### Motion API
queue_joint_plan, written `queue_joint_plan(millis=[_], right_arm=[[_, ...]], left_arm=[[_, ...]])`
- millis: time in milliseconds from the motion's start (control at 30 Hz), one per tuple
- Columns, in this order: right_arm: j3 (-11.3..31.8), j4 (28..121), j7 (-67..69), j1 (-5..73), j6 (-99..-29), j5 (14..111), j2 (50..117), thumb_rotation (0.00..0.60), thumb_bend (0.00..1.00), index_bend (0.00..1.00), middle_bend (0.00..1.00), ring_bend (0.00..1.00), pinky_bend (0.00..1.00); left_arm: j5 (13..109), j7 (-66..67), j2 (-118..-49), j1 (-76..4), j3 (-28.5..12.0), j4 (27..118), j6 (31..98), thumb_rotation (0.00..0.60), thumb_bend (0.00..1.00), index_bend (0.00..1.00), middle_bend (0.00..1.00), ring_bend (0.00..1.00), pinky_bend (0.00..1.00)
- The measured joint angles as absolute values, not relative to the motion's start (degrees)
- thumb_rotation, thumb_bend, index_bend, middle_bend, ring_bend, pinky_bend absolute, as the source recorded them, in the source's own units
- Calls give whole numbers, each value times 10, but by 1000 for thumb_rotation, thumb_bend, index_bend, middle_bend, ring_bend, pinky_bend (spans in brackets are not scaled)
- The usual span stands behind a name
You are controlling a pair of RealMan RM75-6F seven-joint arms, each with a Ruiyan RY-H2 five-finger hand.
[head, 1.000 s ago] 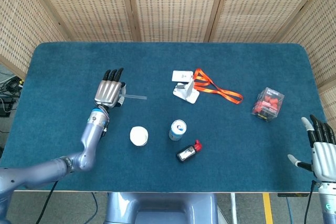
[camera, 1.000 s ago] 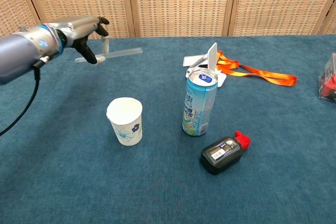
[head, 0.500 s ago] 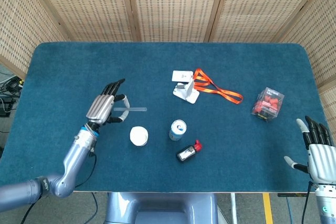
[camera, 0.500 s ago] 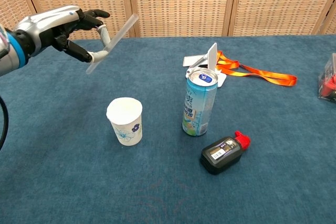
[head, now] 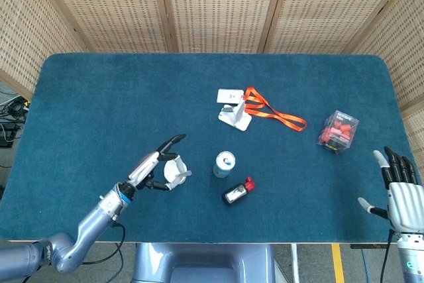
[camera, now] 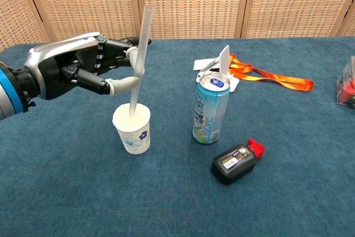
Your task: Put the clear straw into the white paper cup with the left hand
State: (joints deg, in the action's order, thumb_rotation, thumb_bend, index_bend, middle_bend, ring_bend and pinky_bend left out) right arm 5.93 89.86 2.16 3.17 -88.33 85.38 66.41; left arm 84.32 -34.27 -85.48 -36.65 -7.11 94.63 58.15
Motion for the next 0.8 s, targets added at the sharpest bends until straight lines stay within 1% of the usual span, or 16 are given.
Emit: queue_joint_plan(millis=[400,800], right_arm=[[58,899,21,32,-884,856,664,600,58,48,0,0,0],[59,900,22,31,-886,856,663,600,58,48,0,0,0]], left_arm=[[847,-343,-856,-360,-62,924,593,600,412,622,0,0,0],[833,-360,-887,-379,-68,854,566,600,412,621,0,0,0]])
